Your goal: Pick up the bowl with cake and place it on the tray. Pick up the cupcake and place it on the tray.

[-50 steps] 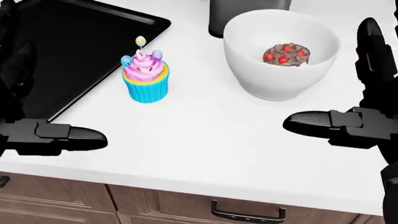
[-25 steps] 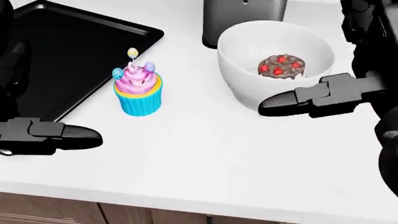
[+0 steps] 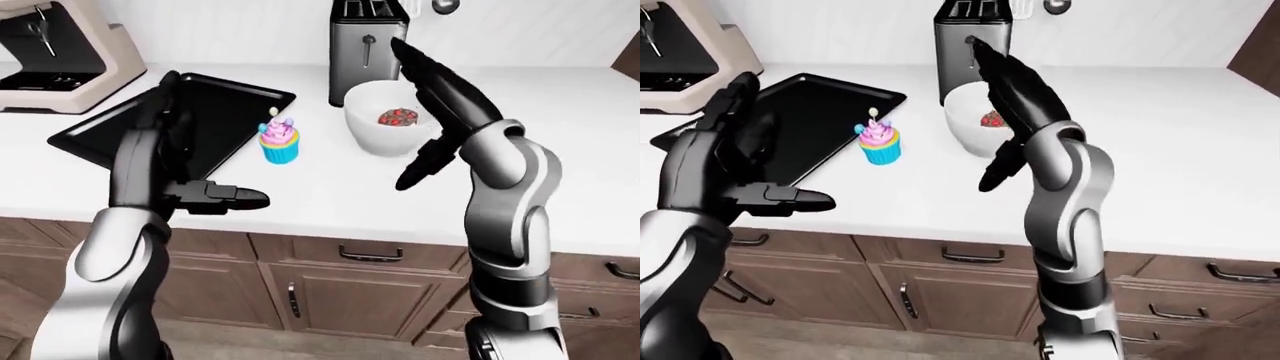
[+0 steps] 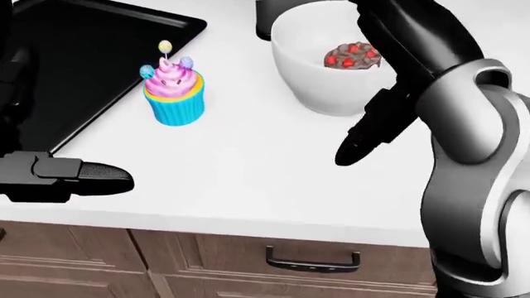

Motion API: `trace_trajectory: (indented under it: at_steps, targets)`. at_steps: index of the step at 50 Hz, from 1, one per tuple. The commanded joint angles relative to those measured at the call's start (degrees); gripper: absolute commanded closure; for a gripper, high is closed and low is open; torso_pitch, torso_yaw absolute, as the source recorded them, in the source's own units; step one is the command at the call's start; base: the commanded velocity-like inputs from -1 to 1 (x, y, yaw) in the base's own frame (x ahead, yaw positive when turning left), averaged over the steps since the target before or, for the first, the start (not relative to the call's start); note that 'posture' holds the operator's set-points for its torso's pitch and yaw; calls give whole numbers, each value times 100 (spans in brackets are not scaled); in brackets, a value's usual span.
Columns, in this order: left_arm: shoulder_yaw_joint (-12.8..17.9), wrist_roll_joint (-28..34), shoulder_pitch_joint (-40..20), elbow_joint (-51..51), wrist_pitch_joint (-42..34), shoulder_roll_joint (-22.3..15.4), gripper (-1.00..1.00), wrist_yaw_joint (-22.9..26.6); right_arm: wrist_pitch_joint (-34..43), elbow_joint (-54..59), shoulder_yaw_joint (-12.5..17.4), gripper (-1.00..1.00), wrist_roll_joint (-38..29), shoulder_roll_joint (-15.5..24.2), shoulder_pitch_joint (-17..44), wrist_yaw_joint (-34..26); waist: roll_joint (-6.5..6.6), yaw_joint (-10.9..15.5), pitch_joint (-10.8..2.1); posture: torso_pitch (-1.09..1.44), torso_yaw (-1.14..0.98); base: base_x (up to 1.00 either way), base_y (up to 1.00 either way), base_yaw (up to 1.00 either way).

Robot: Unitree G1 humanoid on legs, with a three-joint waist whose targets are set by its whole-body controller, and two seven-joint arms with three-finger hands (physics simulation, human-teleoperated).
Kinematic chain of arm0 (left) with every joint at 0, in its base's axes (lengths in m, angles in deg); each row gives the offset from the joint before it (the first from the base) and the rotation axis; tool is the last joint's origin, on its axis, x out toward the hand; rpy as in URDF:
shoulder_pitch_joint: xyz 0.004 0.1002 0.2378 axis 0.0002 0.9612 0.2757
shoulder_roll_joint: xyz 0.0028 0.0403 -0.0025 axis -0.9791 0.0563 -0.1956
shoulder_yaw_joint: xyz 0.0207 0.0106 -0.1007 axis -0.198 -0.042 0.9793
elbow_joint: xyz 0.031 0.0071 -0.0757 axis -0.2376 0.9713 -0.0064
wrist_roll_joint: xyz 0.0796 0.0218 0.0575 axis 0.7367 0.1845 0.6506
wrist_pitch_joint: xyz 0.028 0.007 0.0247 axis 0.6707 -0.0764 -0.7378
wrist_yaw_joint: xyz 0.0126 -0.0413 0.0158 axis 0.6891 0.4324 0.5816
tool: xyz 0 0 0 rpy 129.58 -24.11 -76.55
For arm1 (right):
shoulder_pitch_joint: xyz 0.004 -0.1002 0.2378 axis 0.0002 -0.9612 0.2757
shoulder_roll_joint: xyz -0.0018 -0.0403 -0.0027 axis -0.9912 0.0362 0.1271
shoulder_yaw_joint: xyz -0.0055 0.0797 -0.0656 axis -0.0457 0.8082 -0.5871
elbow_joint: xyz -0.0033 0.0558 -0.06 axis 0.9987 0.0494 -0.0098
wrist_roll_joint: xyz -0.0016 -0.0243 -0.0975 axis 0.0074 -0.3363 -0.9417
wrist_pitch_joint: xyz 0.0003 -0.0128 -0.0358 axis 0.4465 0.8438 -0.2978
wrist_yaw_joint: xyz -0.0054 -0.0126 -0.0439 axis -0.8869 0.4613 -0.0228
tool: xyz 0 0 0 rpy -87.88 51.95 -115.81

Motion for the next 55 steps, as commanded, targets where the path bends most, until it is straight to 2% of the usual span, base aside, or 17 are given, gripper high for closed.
trace_trajectory:
  at_steps: [1, 7, 18, 22, 26, 34, 35, 36, 37, 38, 40, 43, 44, 45, 54, 55]
  targets:
    - [49, 15, -110, -88, 202, -49, -100, -14, -488, 44, 92, -100, -199, -1, 139, 105, 8, 0, -111, 0, 0, 0, 0, 0]
    - [26, 27, -49, -52, 281, -45, -100, -4, -1019, 936, 178, -100, -308, 60, 418, 388, 19, -7, -139, 0, 0, 0, 0, 0]
    - [49, 28, -134, -57, 204, -59, -100, 12, -1389, 2283, 187, -100, -457, 171, 1004, 912, -4, 11, -189, 0, 0, 0, 0, 0]
    - [24, 18, -184, -77, 153, -60, -100, -12, -1441, 2726, 177, -100, -477, 236, 1295, 939, -3, 18, -199, 0, 0, 0, 0, 0]
    - [33, 10, -137, -78, 187, -51, -100, -2, -1447, 2893, 79, -100, -555, 162, 1206, 683, -6, 21, -207, 0, 0, 0, 0, 0]
    - [-10, 50, -23, 15, 373, -12, -100, 13, -1469, 3168, 101, -98, -615, 154, 1325, 746, -2, 30, -230, 0, 0, 0, 0, 0]
    - [5, 42, -46, -24, 314, -18, -100, 12, -1475, 3192, 109, -95, -612, 157, 1314, 762, -2, 33, -231, 0, 0, 0, 0, 0]
    - [18, 35, -61, -53, 275, -21, -100, 8, -1496, 3249, 114, -79, -612, 160, 1265, 828, -2, 34, -235, 0, 0, 0, 0, 0]
    - [-13, 57, -18, -20, 339, -8, -100, 8, -1478, 3266, 109, -38, -623, 151, 1215, 840, -3, 33, -237, 0, 0, 0, 0, 0]
    - [-19, 65, -2, -3, 368, 1, -100, 12, -1499, 3327, 109, -44, -621, 157, 1210, 886, -8, 34, -235, 0, 0, 0, 0, 0]
    - [-7, 70, -3, -7, 361, 2, -100, 20, -1493, 3348, 113, -44, -630, 164, 1133, 919, -17, 32, -238, 0, 0, 0, 0, 0]
    - [-1, 81, 34, 12, 411, 10, -100, 33, -1521, 3387, 111, -33, -643, 176, 1028, 976, -21, 30, -241, 0, 0, 0, 0, 0]
    - [4, 81, 32, -2, 398, 9, -100, 35, -1545, 3412, 114, -26, -643, 185, 996, 1004, -24, 30, -246, 0, 0, 0, 0, 0]
    - [49, 51, 39, 6, 416, 37, -100, 37, -1661, 3033, 61, 11, -748, 243, 419, 896, -26, 31, -248, 0, 0, 0, 0, 0]
    - [18, 23, 12, -32, 361, 17, -100, -15, -1845, 2585, 146, 57, -949, 189, -96, 749, -97, 67, -287, 0, 0, 0, 0, 0]
    - [19, 26, 31, -6, 406, 21, -100, -10, -1846, 2476, 147, 68, -976, 175, -179, 706, -103, 66, -295, 0, 0, 0, 0, 0]
